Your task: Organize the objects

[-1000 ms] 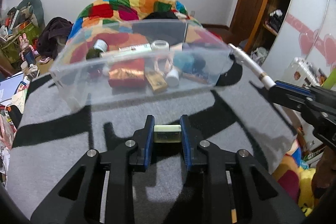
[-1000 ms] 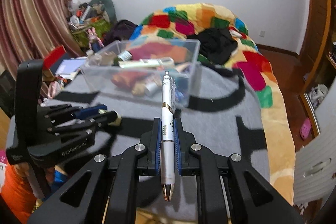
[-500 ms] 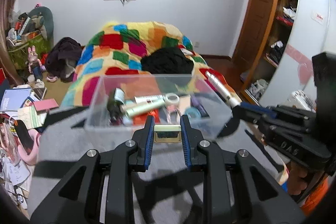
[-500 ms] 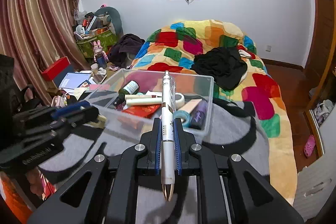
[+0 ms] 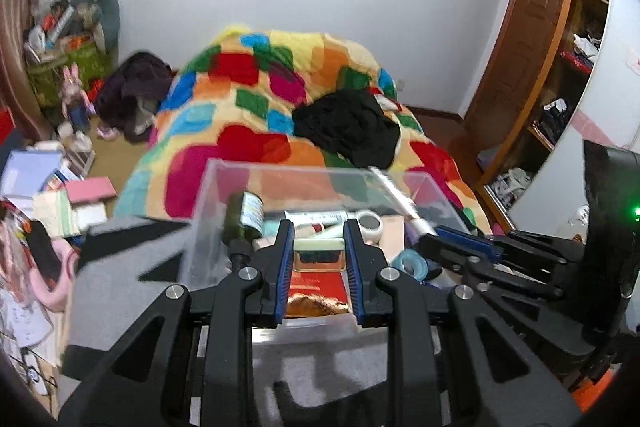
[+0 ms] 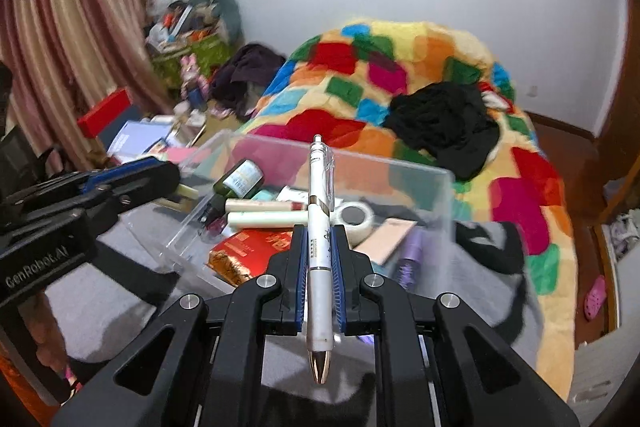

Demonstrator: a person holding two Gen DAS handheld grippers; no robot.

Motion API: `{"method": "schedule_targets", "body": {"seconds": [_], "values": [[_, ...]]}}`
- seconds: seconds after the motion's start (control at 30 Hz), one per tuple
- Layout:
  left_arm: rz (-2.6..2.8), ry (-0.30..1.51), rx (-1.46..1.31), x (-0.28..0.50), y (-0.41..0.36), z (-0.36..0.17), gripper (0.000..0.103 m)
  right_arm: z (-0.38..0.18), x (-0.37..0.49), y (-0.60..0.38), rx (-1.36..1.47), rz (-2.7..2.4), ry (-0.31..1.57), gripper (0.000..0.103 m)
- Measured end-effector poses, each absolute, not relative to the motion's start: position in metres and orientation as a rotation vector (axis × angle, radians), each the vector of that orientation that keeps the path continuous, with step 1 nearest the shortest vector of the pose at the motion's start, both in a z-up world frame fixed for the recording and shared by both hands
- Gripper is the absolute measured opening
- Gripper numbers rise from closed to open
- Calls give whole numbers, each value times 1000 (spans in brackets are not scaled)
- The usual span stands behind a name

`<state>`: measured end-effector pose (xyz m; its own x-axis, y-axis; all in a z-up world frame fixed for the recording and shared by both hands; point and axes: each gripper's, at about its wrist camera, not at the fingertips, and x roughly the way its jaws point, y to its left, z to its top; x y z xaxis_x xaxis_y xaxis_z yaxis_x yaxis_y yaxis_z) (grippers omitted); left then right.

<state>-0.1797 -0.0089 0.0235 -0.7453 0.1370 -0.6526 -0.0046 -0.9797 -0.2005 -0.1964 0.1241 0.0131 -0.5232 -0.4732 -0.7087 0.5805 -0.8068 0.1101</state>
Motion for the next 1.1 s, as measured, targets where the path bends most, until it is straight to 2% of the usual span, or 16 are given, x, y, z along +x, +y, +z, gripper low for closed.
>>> {"method": "schedule_targets", "body": {"seconds": [0.27, 0.37, 0.7, 0.77, 0.8, 0.83, 0.87, 0.9, 1.0, 1.1], "values": [[2775, -294, -1194, -187, -5, 1, 24, -12, -201, 106, 1093, -2244, 318, 12], [2784, -270, -1174, -183, -3, 7, 24, -7, -197, 113, 1084, -2239, 302, 24], [2812, -208, -1083, -154, 3, 22, 24, 14, -174, 135, 1043, -2241, 246, 24], [2819, -191, -1067, -146, 5, 22, 31, 19, -165, 142, 1012, -2252, 236, 26], [2823, -183, -1058, -142, 5, 22, 35, 21, -161, 144, 995, -2262, 232, 33], [2830, -174, -1048, -138, 6, 23, 44, 23, -158, 146, 981, -2272, 231, 46], [2841, -164, -1037, -134, 7, 23, 53, 26, -152, 149, 952, -2290, 227, 52], [2855, -151, -1022, -129, 7, 24, 55, 29, -147, 151, 929, -2304, 224, 60], [2871, -110, -992, -116, 9, 26, 61, 35, -134, 158, 879, -2338, 221, 68], [2874, -110, -972, -106, 9, 28, 74, 40, -124, 163, 841, -2363, 213, 76]]}}
